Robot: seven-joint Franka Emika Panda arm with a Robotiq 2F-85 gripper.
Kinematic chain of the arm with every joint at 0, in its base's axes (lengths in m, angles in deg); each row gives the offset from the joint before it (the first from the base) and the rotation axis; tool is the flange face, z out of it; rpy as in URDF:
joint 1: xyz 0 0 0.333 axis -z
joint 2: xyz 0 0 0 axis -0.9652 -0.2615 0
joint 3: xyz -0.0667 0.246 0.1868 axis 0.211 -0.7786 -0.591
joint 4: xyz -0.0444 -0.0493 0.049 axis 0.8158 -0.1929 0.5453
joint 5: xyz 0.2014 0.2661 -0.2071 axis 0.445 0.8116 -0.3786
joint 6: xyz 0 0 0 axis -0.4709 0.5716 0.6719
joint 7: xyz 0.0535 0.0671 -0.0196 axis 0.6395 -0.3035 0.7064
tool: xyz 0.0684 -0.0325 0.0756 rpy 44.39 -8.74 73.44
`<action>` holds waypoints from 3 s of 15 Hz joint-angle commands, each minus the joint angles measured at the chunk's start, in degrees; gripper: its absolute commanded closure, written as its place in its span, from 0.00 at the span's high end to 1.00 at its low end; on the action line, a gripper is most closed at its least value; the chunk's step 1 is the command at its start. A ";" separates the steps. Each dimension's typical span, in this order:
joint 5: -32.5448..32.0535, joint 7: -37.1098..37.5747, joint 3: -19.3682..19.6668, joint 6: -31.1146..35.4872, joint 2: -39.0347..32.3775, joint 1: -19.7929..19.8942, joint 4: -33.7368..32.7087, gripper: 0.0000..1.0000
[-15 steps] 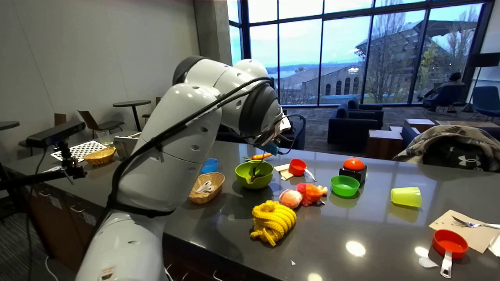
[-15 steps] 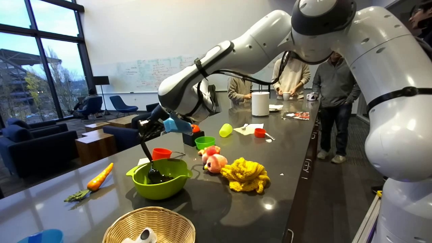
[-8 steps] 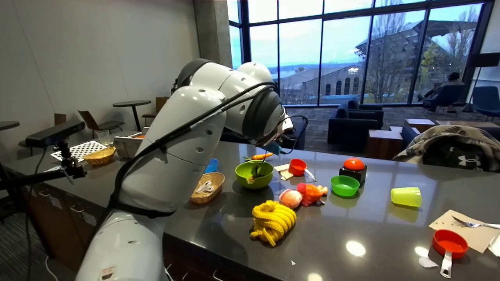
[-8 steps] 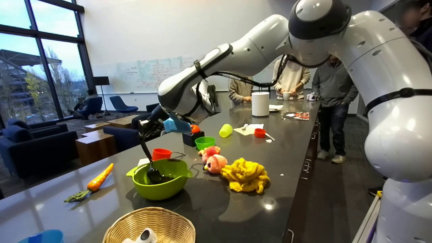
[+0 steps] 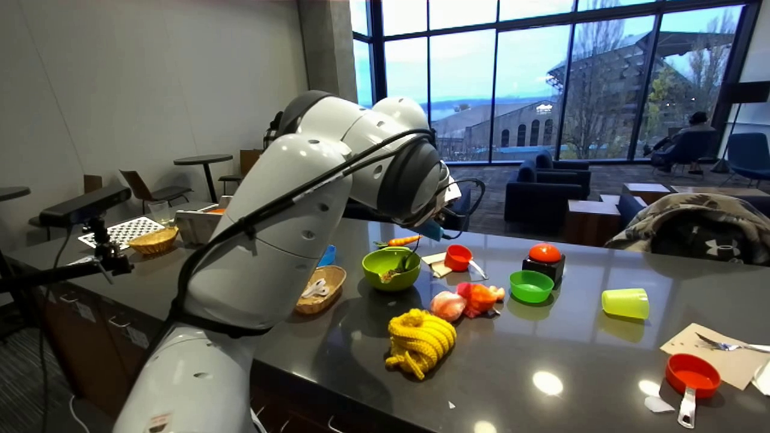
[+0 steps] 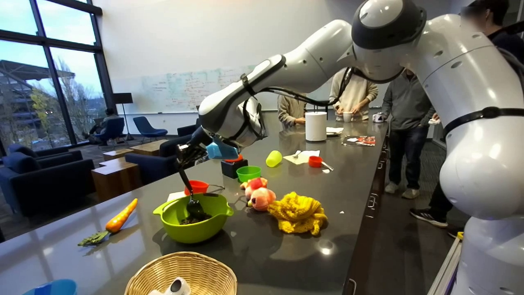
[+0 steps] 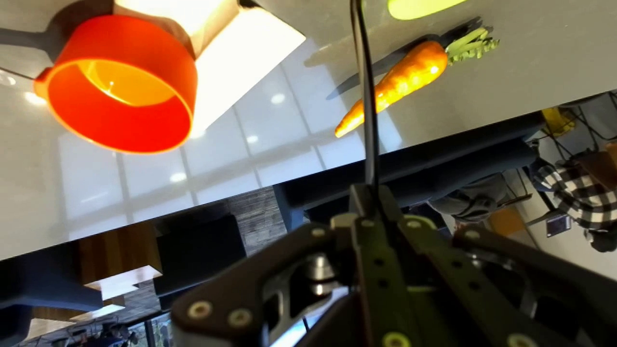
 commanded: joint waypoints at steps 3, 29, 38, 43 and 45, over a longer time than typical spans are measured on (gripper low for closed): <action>0.11 -1.47 -2.11 0.18 -0.73 3.33 1.35 0.01; 0.11 -0.24 -10.90 1.01 0.48 5.15 11.11 0.01; -1.08 -0.53 -8.18 -1.79 -0.43 1.69 5.62 0.01; -1.96 -2.00 -7.75 -4.25 -1.53 1.02 2.80 0.01; -2.34 -3.83 -8.52 -6.07 -2.44 1.64 2.04 0.01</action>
